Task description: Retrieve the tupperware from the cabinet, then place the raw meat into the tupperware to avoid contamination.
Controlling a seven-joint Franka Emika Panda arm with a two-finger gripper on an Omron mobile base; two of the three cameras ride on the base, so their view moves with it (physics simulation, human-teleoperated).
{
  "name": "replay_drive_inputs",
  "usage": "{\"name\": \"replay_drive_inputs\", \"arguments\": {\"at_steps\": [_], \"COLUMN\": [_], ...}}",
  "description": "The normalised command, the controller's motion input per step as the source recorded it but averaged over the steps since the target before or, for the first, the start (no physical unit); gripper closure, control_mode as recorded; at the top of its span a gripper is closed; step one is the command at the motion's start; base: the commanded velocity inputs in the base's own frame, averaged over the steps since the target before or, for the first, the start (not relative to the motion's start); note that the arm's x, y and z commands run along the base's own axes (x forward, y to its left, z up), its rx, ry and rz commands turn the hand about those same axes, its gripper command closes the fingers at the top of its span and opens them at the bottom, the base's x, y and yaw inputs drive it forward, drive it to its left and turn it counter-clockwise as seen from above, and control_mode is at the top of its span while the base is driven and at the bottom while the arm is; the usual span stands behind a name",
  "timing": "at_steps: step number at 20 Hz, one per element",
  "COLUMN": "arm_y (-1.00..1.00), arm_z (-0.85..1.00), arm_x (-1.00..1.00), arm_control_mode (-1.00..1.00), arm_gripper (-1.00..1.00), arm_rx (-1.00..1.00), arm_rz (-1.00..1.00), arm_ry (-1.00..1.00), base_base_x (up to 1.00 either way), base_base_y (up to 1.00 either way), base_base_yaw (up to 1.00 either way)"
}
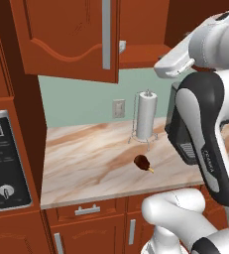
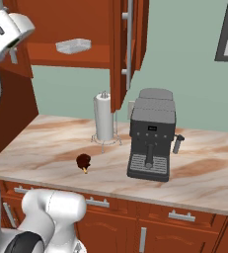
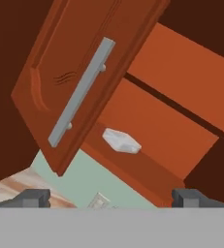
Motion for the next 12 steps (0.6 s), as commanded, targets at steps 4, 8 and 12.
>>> {"name": "replay_drive_inputs", "arguments": {"at_steps": [4, 8, 12], "arm_y": [-0.18, -0.12, -0.02], "arm_z": [-0.01, -0.12, -0.23], "arm_x": [0.06, 0.08, 0.12], "arm_control_mode": [-1.0, -1.0, -1.0], "arm_gripper": [-1.0, -1.0, -1.0], "arm_rx": [-0.14, -0.14, -0.14], "arm_rz": [0.12, 0.15, 0.18], "arm_ry": [0.0, -0.06, -0.13], "base_base_x": [0.0, 0.0, 0.0], "base_base_y": [0.0, 0.0, 0.0], "base_base_yaw": [0.0, 0.0, 0.0]}}
